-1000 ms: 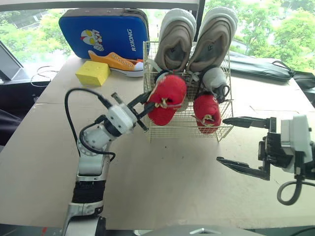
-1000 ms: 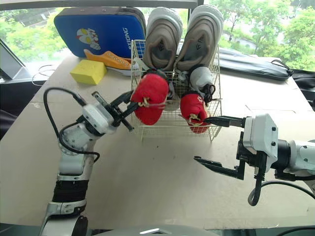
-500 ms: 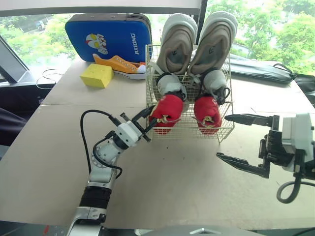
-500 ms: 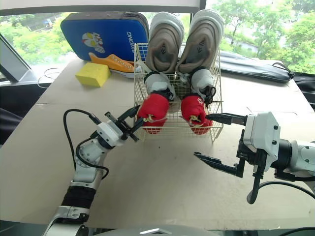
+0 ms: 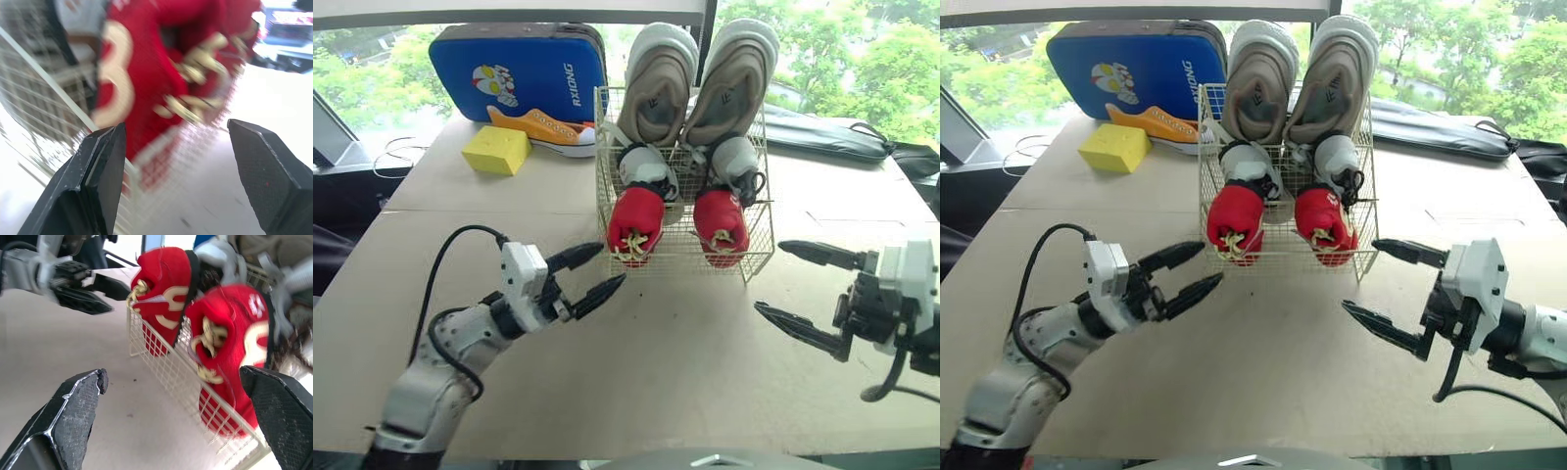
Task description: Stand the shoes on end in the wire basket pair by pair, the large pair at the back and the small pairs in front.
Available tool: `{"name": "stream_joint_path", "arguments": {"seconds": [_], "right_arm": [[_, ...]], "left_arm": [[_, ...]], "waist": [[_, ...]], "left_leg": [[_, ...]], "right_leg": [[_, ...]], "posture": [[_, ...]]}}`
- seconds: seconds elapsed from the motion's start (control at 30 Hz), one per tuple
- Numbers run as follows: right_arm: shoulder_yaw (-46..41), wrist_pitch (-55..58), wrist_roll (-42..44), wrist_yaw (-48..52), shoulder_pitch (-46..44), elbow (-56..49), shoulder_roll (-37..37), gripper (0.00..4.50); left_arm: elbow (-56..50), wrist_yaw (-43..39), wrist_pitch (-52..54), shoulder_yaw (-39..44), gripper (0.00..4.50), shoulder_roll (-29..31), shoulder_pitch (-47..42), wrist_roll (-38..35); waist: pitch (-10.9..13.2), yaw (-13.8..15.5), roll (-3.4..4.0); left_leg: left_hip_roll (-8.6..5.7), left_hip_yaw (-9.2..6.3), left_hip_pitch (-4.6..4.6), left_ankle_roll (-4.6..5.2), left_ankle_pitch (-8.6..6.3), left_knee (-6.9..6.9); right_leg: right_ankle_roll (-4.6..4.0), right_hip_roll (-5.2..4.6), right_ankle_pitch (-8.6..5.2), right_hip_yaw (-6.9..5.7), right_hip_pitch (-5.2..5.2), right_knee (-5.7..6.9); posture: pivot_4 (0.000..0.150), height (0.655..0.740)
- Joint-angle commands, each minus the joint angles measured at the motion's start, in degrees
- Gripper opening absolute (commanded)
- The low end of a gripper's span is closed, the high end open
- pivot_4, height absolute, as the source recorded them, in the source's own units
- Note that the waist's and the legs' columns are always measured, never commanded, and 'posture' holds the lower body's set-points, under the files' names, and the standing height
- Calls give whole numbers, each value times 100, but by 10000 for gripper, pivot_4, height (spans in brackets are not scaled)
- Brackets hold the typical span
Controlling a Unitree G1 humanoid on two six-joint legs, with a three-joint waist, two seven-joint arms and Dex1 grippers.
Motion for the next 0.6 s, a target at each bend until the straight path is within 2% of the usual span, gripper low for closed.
{"name": "stream_joint_path", "arguments": {"seconds": [0.03,0.13,0.3,0.6], "right_arm": [[-570,-458,-362,428,888,67,256,45000],[-1025,-879,-655,793,1648,404,557,45000],[-1365,-1568,-1087,1329,2211,1028,793,45000],[-1447,-1720,-1053,1539,2271,1212,690,45000]], "left_arm": [[-343,-472,882,693,36110,555,617,-778],[-320,-891,1157,1387,36110,838,1357,-850],[79,-1323,1138,2023,36110,800,2002,-484],[-34,-1488,1138,2066,36110,487,2150,-188]], "waist": [[1,-4,-4],[3,-11,-9],[4,-14,-7],[5,-9,-8]], "left_leg": [[0,2,0,0,0,-1],[4,4,6,-2,-2,-12],[5,11,9,-28,-17,-19],[4,8,8,-29,-17,-29]], "right_leg": [[3,1,-2,3,-2,1],[13,6,-10,10,-1,-2],[14,3,-11,24,-6,-3],[14,-25,-12,42,-11,-3]], "posture": [[1500,7400],[1500,7400],[1500,7400],[1500,7400]]}}
